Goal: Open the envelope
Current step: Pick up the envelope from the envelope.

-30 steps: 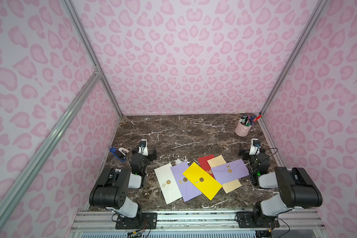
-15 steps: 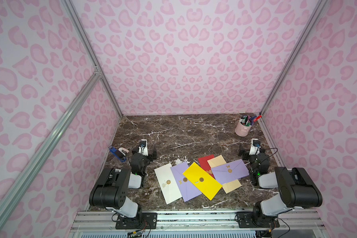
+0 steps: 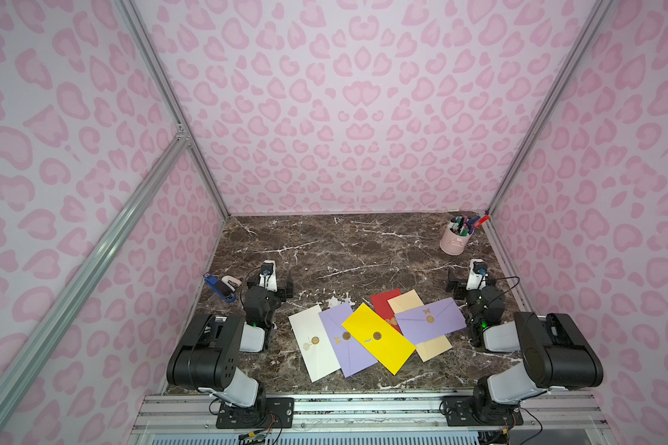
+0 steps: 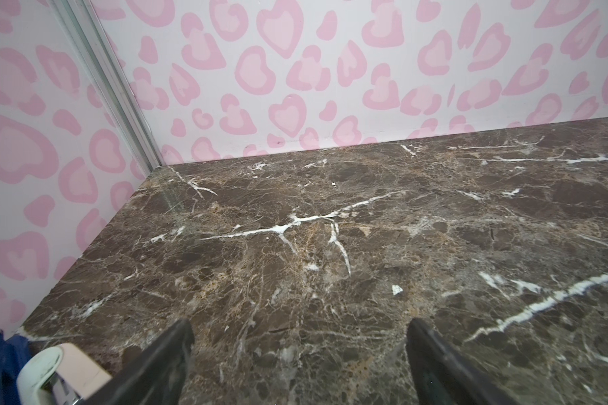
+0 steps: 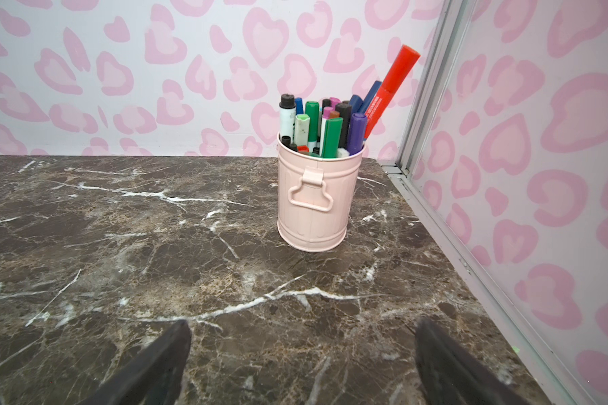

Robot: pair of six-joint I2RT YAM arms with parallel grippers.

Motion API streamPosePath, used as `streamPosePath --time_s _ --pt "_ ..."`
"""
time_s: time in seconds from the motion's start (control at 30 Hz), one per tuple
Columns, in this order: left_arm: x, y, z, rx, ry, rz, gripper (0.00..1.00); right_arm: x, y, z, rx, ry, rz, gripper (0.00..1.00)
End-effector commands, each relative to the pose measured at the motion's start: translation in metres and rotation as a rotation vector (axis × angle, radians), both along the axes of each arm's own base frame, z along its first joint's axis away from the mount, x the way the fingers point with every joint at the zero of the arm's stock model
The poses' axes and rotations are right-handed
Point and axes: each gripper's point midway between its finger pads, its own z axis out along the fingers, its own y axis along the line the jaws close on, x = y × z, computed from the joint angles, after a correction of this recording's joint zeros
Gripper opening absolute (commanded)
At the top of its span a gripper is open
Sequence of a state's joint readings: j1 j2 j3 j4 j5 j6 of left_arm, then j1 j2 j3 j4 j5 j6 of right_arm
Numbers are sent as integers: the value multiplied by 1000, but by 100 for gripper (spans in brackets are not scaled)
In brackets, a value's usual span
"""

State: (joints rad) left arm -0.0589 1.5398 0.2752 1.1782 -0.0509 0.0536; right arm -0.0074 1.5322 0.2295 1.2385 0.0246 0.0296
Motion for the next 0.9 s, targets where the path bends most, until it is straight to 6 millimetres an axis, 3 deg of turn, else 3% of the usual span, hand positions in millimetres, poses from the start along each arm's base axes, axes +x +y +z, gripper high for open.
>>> streamPosePath --time_s 0.0,0.07,0.13,0.2,0.43,0.5,0.53,0.67,0.87 --pt "19 -2 10 -3 66 0 95 5 -6 15 5 -29 -36 97" --pt "30 -9 19 -1 106 -33 88 9 -9 19 4 7 -62 94" --pt "31 -15 33 -31 94 -42 88 12 -10 32 -13 15 -103 92" --pt "28 -22 50 -83 66 -61 88 14 -5 55 -23 -11 -124 93" --pt "10 -64 116 -206 12 -135 87 30 41 149 -33 -6 -70 99" --pt "0 -76 128 -283 -6 -167 87 31 61 167 -33 2 -28 99" --pt "-6 -84 124 -324 25 -191 87 32 74 171 -29 22 3 99" --pt "-25 -115 113 -417 124 -282 85 32 120 162 28 145 132 99" --pt "-56 -139 87 -532 270 -342 82 6 213 101 117 454 463 89"
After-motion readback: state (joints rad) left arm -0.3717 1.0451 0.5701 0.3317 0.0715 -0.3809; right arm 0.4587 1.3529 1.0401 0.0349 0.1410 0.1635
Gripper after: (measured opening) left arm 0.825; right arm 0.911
